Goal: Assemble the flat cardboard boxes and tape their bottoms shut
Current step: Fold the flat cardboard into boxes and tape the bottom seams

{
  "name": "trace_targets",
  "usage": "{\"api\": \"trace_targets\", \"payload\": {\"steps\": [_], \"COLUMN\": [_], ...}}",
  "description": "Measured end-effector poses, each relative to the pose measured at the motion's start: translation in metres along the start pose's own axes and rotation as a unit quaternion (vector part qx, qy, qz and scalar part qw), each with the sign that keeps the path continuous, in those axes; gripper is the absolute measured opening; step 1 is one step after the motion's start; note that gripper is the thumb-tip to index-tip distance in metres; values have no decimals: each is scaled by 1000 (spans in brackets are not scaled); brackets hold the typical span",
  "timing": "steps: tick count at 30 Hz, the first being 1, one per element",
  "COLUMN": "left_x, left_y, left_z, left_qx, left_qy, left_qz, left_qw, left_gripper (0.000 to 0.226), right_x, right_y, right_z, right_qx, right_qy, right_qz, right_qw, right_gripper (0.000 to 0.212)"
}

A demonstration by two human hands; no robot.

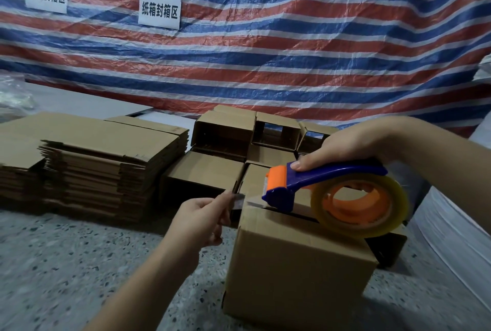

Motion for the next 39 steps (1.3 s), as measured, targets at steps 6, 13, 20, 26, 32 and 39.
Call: {"api": "trace_targets", "payload": {"steps": [6,13,20,26,32,39], "left_x": [0,-3,-10,-27,-54,-60], "left_y": [-2,-16,-31,-23,3,12], "left_z": [-1,18,22,10,49,38], "left_qx": [18,50,47,44,84,209], "left_qy": [4,-63,-21,72,-55,-38], "left_qz": [12,0,-51,43,115,139], "left_qw": [1000,997,997,996,988,967], "left_gripper": [45,48,72,43,87,87], "right_x": [0,-1,-3,-3,-3,-6], "right_y": [-1,-1,-2,-3,0,-4], "right_z": [1,1,3,3,4,4], "right_qx": [-2,4,18,21,32,27], "right_qy": [-2,8,10,6,-1,1], "right_qz": [6,3,0,3,7,0], "right_qw": [1000,1000,1000,1000,999,1000], "right_gripper": [78,74,74,75,78,80]}}
Point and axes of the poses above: each hand's wrist, its own x-axis towards the middle knuckle, its own z-axis out of the palm, y = z × x, the point moved 9 cm from there along x, towards the middle knuckle, and after that the axes turned 4 degrees about x, right-handed, at the moved point
